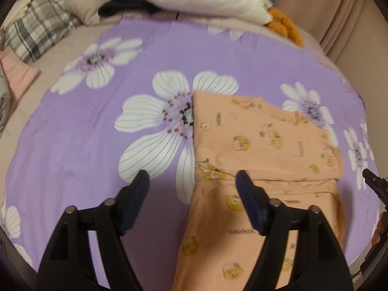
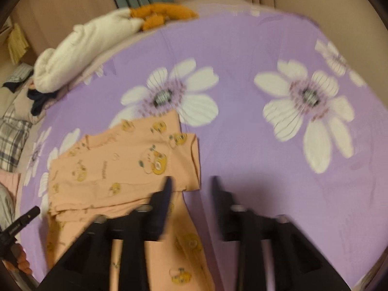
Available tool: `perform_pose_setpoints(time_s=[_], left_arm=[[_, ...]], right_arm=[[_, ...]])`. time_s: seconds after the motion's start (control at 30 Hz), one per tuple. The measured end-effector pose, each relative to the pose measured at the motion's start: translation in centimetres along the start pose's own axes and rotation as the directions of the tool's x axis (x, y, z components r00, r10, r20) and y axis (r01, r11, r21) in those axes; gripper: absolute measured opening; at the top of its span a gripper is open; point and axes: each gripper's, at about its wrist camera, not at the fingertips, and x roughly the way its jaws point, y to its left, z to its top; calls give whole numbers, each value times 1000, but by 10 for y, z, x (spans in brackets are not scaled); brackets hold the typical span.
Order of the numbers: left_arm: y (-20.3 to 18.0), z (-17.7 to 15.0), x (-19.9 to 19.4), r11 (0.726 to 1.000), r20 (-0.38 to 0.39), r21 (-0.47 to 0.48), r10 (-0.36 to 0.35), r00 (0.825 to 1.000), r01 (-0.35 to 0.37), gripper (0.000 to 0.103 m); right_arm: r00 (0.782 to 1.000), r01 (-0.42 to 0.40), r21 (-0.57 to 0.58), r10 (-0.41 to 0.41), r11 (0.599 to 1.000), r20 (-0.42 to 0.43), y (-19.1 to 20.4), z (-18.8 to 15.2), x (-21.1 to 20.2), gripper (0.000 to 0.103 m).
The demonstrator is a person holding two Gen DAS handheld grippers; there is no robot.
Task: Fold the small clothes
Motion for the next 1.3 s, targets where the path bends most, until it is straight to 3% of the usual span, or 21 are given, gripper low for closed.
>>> perform_pose_setpoints(time_s=[0.17, 0.43, 0.53, 0.67, 0.83, 1.1, 1.17, 1.23, 1.3], left_arm=[[-5, -12, -45, 999, 70, 4, -43, 997, 43, 90], [-2, -45, -70, 995, 72, -7, -94, 993, 95, 93], [4, -64, -64, 994, 35, -19, -110, 993, 111, 93], [8, -97, -47, 991, -50, 11, -132, 990, 132, 91], [21, -124, -37, 988, -101, -3, -155, 983, 155, 89], [42, -145, -23, 985, -149, -58, -172, 974, 165, 80], [43, -146, -24, 981, -147, -56, -192, 970, 186, 76], [43, -146, -23, 977, -158, -55, -213, 964, 207, 63], [42, -146, -21, 976, -168, -53, -216, 962, 210, 53]], right_arm=[[992, -61, -61, 67, 996, 109, 9, -6, -54, 73], [980, -116, -101, 131, 988, 151, 11, -32, -86, 75], [985, -112, -102, 124, 988, 120, 7, -54, -81, 75], [996, -84, -102, 87, 991, 17, 3, -85, -57, 75], [990, -87, -58, 80, 995, -112, -6, -122, -33, 75], [985, -52, -24, 47, 998, -163, -18, -148, -32, 75], [984, -52, -26, 47, 998, -169, -18, -151, -30, 69], [982, -62, -32, 55, 998, -182, -15, -154, -27, 62], [981, -58, -44, 49, 997, -189, -12, -156, -21, 46]])
